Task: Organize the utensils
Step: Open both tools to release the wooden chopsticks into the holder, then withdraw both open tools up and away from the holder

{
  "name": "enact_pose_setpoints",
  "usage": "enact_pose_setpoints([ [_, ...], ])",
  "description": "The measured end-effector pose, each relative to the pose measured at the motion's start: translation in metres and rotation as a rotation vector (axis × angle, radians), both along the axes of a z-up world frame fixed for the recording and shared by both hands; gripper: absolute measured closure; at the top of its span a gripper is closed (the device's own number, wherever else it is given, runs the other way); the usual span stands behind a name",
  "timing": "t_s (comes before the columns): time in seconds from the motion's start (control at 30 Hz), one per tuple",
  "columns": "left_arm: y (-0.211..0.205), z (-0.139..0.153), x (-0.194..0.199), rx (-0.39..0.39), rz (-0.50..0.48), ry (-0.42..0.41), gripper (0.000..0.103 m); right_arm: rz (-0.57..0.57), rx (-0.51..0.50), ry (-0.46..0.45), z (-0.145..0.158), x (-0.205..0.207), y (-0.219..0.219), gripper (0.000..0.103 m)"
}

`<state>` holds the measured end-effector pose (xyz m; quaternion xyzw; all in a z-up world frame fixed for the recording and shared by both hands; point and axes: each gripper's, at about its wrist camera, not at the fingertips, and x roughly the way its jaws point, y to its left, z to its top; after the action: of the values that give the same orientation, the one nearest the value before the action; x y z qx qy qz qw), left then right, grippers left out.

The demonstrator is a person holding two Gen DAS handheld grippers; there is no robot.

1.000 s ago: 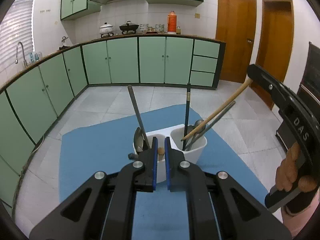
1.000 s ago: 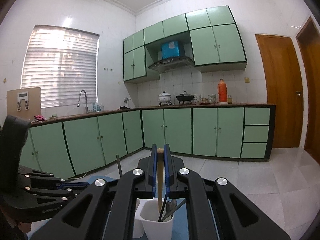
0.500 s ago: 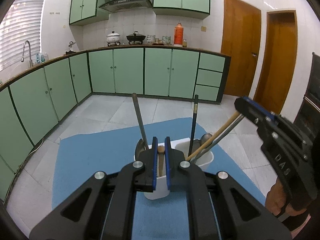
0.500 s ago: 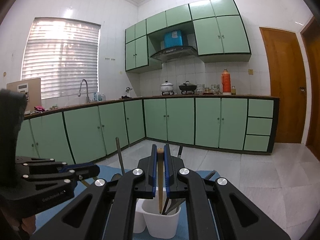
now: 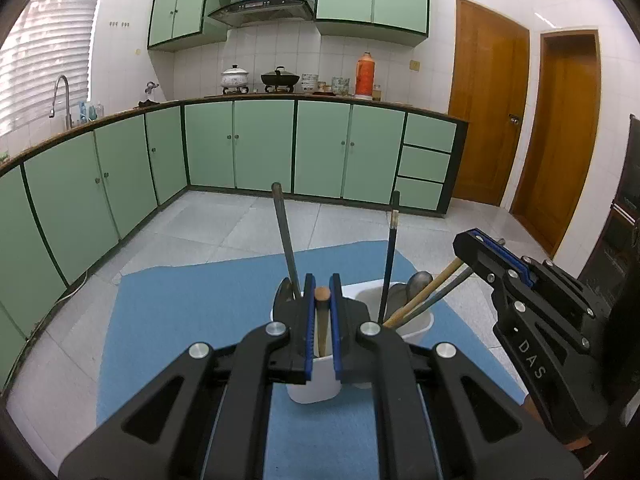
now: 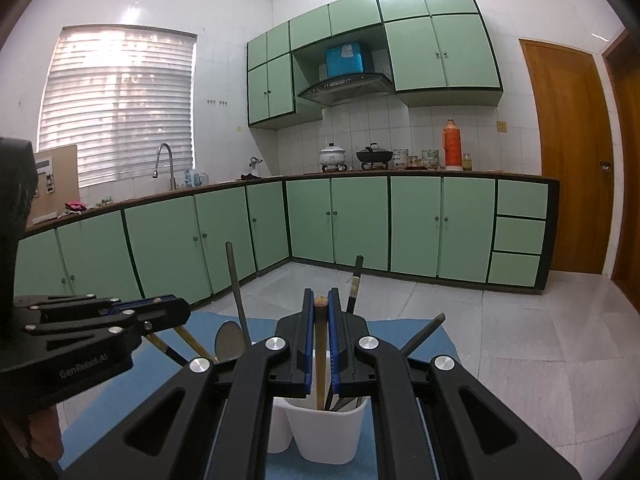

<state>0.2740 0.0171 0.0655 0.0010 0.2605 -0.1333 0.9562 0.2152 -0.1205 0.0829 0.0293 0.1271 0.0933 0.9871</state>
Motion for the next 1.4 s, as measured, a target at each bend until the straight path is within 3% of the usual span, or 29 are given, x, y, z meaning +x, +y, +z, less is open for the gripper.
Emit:
enact_pose_setpoints([
  [0.27, 0.003, -0.001, 0.0, -0.012, 0.011, -0.003, 0.095, 0.002, -0.012, 0.007, 0.003, -0.001, 0.002, 0.093],
  [0.33, 0.004, 0.002, -0.002, -0.017, 0.015, -0.016, 0.086, -0.005, -0.019, -0.014, 0.007, -0.006, 0.003, 0.082],
  [0.4, 0.008, 0.005, -0.006, -0.03, 0.025, -0.031, 0.066, -0.008, -0.022, -0.036, 0.012, -0.011, 0.003, 0.075],
  [0.5, 0.013, 0.013, -0.013, -0.055, 0.033, -0.06, 0.055, -0.012, -0.014, -0.069, 0.022, -0.021, 0.0, 0.064],
  [0.83, 0.025, 0.036, -0.045, -0.07, 0.096, -0.19, 0.023, -0.07, 0.008, -0.172, 0.049, -0.059, -0.024, 0.046],
  [1.1, 0.03, 0.031, -0.076, -0.051, 0.154, -0.249, 0.012, -0.107, 0.008, -0.182, 0.046, -0.089, -0.036, 0.027],
  [1.4, 0.038, 0.01, -0.106, -0.063, 0.196, -0.235, 0.005, -0.113, 0.011, -0.132, 0.029, -0.112, -0.042, 0.012],
])
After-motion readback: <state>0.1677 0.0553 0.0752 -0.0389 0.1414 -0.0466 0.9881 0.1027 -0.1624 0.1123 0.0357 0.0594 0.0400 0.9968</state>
